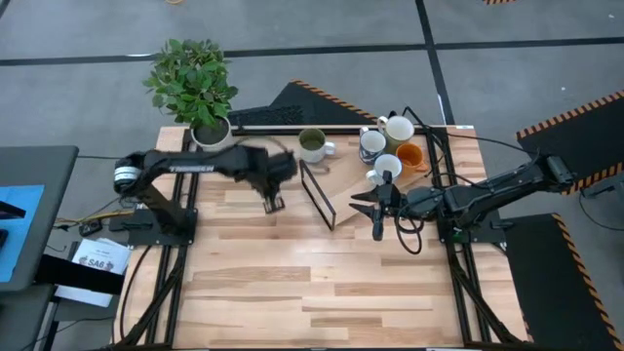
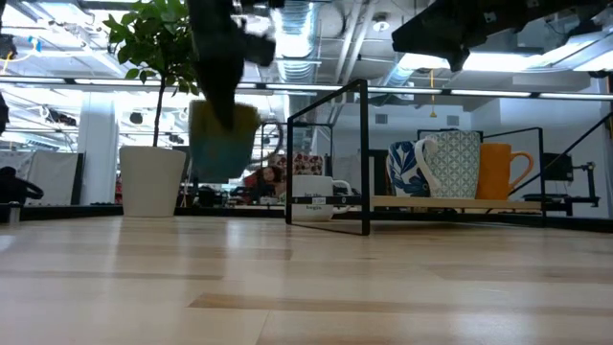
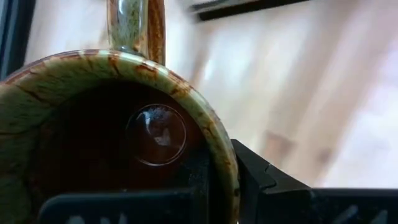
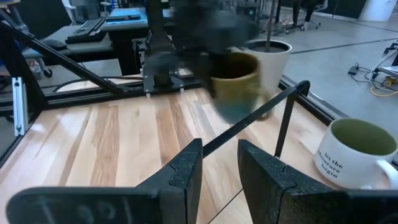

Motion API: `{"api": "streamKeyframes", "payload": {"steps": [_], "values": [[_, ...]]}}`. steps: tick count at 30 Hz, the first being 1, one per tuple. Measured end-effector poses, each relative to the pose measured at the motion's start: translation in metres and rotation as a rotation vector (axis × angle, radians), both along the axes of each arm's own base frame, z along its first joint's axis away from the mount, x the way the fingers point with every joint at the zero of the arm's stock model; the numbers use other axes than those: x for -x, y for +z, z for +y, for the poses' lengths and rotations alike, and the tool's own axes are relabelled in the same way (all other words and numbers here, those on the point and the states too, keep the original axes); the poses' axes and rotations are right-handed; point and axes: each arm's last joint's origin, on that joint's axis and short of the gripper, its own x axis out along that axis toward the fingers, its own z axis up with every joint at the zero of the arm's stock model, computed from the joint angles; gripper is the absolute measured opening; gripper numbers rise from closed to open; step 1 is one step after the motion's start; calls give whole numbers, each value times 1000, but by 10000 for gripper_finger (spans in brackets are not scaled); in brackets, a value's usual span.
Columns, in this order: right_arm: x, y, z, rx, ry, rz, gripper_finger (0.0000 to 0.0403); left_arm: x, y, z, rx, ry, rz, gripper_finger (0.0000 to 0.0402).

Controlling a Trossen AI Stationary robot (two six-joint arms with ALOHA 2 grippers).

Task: Place coffee mugs
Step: Put the brown mug on the shelf

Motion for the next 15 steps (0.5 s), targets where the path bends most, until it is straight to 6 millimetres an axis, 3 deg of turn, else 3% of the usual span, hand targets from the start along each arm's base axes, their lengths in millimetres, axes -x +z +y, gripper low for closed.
{"api": "streamKeyframes", "payload": {"steps": [4,10,13,15], "values": [[0,1,0,-3,-1,-8,127,0,10,-58,34,-87,-58,18],[-1,3,0,-5,0,-33,127,6,10,-135,196,-205,-91,18],[-1,5,-1,-5,-4,-51,127,1,21,-157,212,-280,-191,18],[-1,5,-2,-6,-9,-56,127,-5,39,-159,170,-319,-283,18]]}}
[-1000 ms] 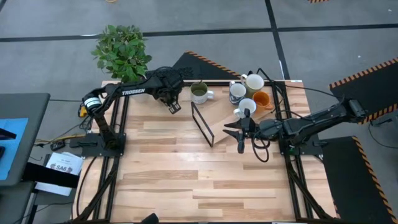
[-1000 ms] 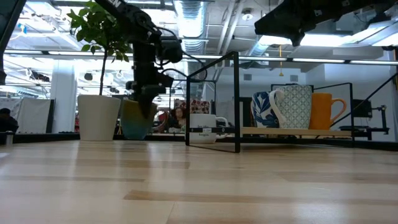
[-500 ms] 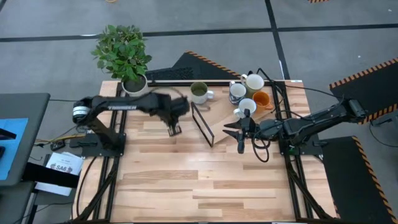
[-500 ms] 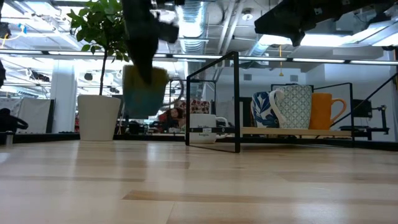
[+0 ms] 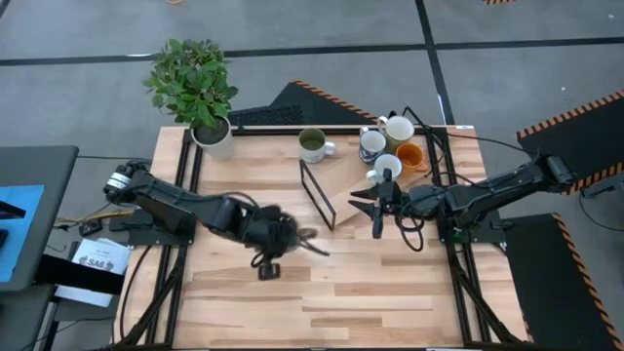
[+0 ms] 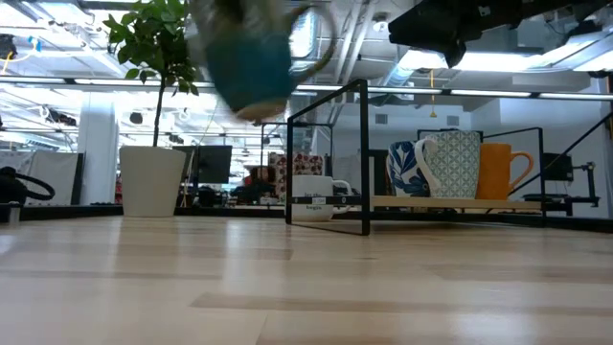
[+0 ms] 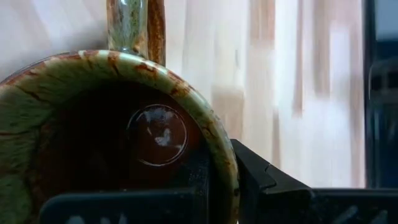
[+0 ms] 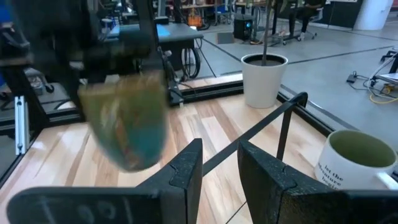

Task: Place coffee mugs
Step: Put the brown mug on the shelf

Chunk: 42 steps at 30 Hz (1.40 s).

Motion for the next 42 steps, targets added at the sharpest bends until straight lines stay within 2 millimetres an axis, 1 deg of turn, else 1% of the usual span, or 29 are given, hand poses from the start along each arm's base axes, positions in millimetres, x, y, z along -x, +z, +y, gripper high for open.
{"api": "streamKeyframes", "payload": {"steps": [2,4,6,8,10,13,16,17,19,21,23,27,32,41,42], "values": [[0,1,0,-2,0,-10,127,-4,23,6,-80,8,-84,18],[0,1,0,-2,0,-12,127,-7,49,16,-166,19,-161,18],[0,1,0,-2,0,-11,127,-11,74,31,-224,30,-245,18],[0,1,0,0,0,-11,127,-13,96,51,-262,55,-307,18],[0,1,0,1,1,-10,127,-13,110,75,-279,104,-348,18],[0,1,0,1,1,-11,127,-14,117,113,-290,191,-370,18],[4,5,3,33,24,-21,127,-22,110,146,-259,248,-359,18],[6,7,5,40,32,-31,127,-25,106,154,-239,248,-356,18],[10,11,7,45,47,-49,127,-39,93,165,-194,225,-344,18],[14,16,10,43,64,-68,127,-59,82,172,-155,177,-367,18],[18,19,13,45,82,-83,127,-78,72,176,-153,128,-365,18],[23,22,20,54,122,-97,127,-105,58,194,-150,143,-294,18],[29,26,25,87,160,-112,127,-121,31,214,-130,175,-126,18],[33,29,27,88,175,-128,127,-149,-22,225,-99,102,-30,18],[33,29,27,88,175,-128,127,-150,-25,225,-105,92,-26,18]]}}
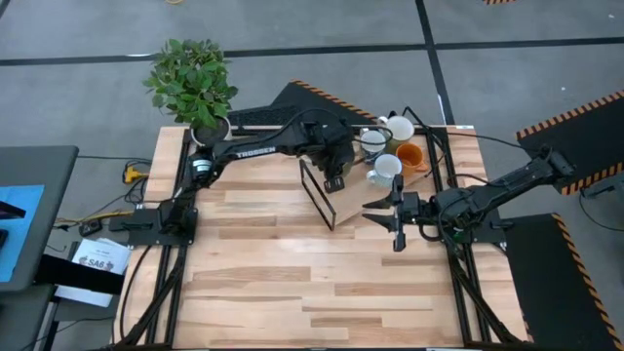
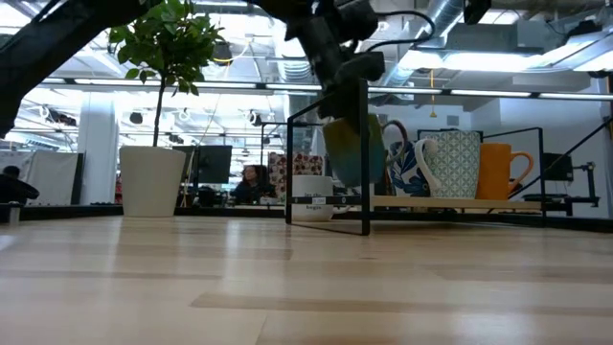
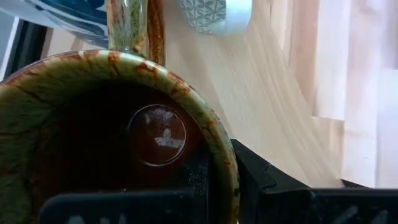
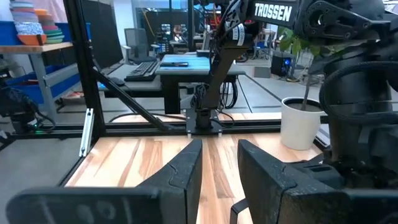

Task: Place coffee mugs
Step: Put the brown mug on the shelf

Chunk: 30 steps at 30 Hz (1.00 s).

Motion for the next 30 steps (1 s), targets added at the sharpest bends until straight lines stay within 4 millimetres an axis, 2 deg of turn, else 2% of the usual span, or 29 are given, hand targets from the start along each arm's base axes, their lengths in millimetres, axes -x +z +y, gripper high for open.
{"api": "streamKeyframes", "payload": {"steps": [8,17,25,30], "values": [[0,0,0,0,0,0,127,-5,-16,0,-42,-81,39,19],[0,0,0,-1,-2,0,127,-6,-16,0,-131,-262,36,19],[0,0,0,-1,-2,0,127,-6,-15,8,-129,-264,7,20],[0,0,0,-1,-2,1,127,-9,-18,9,-140,-248,3,35]]}}
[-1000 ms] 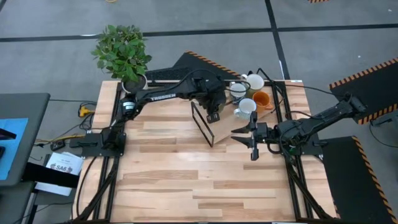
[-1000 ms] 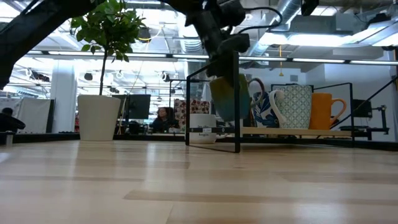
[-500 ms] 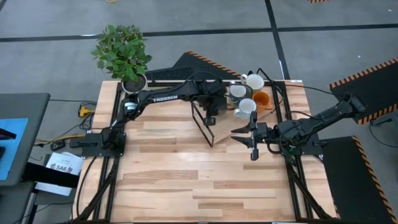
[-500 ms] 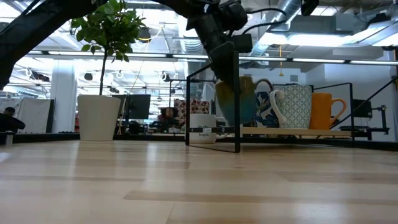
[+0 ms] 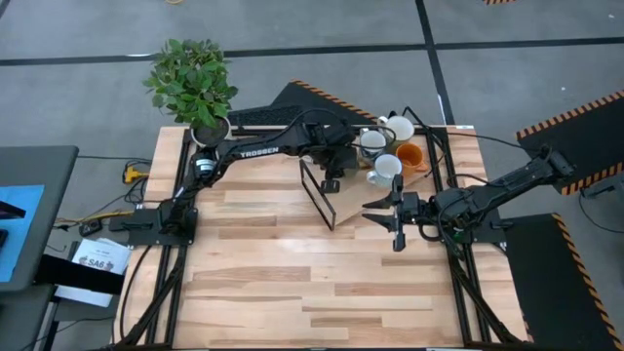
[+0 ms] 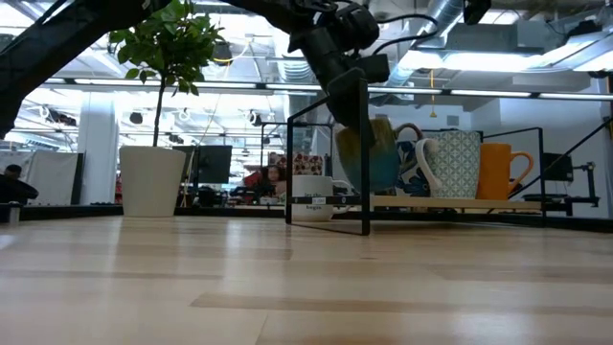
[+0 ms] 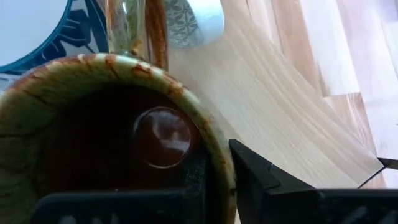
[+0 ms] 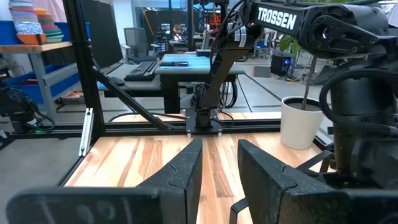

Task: Place coffee mugs
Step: Put the brown mug on the shelf, then put the white mug on the shelf

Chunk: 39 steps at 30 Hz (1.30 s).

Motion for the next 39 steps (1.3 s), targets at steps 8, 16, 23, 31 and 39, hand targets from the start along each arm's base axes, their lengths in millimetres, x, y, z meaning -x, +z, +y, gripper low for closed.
{"api": "streamKeyframes", "payload": {"steps": [8,16,23,31,39], "values": [[0,0,0,0,0,1,127,-3,-5,1,-25,10,-18,52],[0,0,0,0,0,0,127,-6,-2,1,-53,23,-53,75],[0,0,0,0,0,0,127,-7,-2,-4,-60,27,-45,122],[0,0,0,0,0,1,127,-5,25,-9,-61,50,-59,165],[0,0,0,1,0,2,127,11,67,-15,-107,120,-14,171]]}}
